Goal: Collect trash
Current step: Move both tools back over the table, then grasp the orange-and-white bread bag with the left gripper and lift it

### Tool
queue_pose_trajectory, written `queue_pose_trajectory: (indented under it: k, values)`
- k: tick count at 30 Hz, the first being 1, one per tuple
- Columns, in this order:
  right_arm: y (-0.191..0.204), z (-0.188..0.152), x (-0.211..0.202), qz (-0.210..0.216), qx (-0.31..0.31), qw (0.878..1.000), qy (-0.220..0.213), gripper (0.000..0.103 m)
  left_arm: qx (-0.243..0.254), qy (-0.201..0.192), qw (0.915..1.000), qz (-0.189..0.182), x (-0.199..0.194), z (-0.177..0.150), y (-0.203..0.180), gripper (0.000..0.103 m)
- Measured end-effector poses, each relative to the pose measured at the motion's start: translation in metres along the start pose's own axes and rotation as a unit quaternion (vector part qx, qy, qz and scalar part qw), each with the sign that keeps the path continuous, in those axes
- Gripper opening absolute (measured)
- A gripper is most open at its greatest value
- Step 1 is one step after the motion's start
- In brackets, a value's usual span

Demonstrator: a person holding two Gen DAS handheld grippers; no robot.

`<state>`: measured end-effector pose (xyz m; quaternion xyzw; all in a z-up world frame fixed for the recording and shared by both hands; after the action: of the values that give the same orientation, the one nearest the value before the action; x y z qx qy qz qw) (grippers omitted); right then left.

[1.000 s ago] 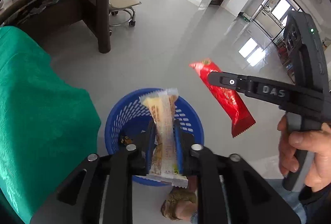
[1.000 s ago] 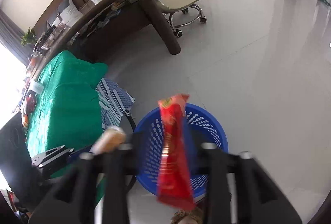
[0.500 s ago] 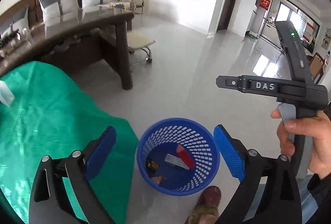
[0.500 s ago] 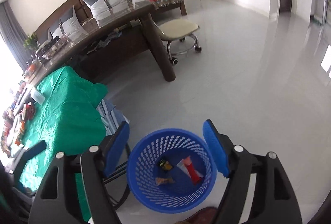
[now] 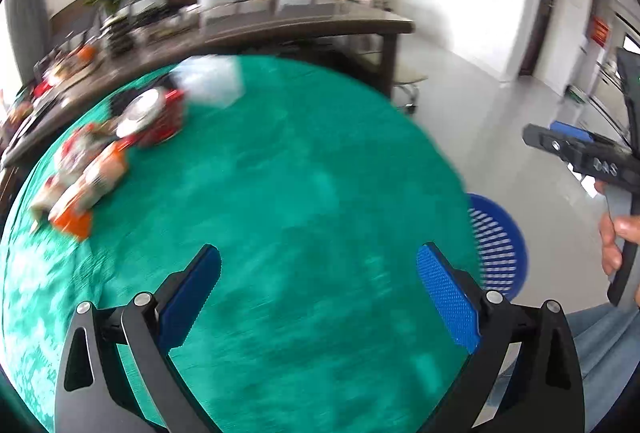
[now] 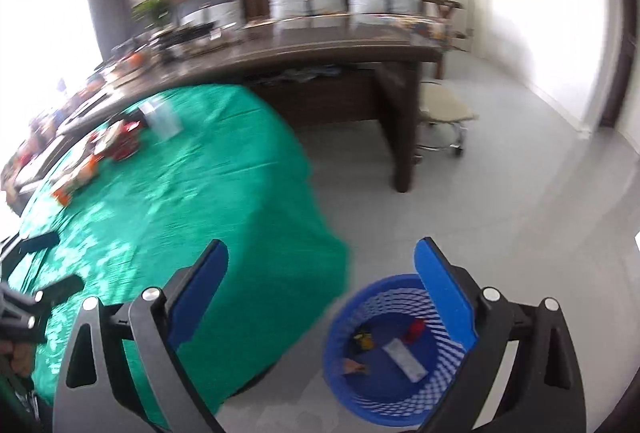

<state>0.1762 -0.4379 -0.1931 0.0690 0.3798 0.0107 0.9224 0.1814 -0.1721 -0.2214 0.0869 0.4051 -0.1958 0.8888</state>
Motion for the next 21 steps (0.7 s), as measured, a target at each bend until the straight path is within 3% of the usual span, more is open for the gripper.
queue_pose_trajectory:
  k: [5,10,17,21]
  values:
    - [0.107,-0.008,0.024,0.066,-0.056,0.996,0.033,0.092,-0.025,0.011,0.9986,0.046,-0.017,-0.021,0.070,0.097]
    - [0.185,-0.007,0.046,0.087,-0.100,0.990,0.055,0.092,-0.048,0.019,0.9966,0.064,-0.026,-0.038,0.122,0.097]
    - [0.236,-0.013,0.088,0.087,-0.124,0.984,0.093,0.092,-0.075,0.024,0.9959,0.045,-0.025,-0.052,0.170,0.097]
    - [0.241,-0.018,0.096,0.078,-0.132,0.983,0.103,0.093,-0.064,0.010,0.9967,0.047,-0.021,-0.028,0.200,0.097]
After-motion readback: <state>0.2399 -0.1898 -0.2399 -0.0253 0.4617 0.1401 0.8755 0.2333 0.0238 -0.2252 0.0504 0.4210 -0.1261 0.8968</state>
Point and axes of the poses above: each gripper's, at about its wrist camera, not at the fingertips, and x roughly the way its jaws point, y to its left, z to its top, the point moved 8 cm from there along x, roughly the way its jaws point
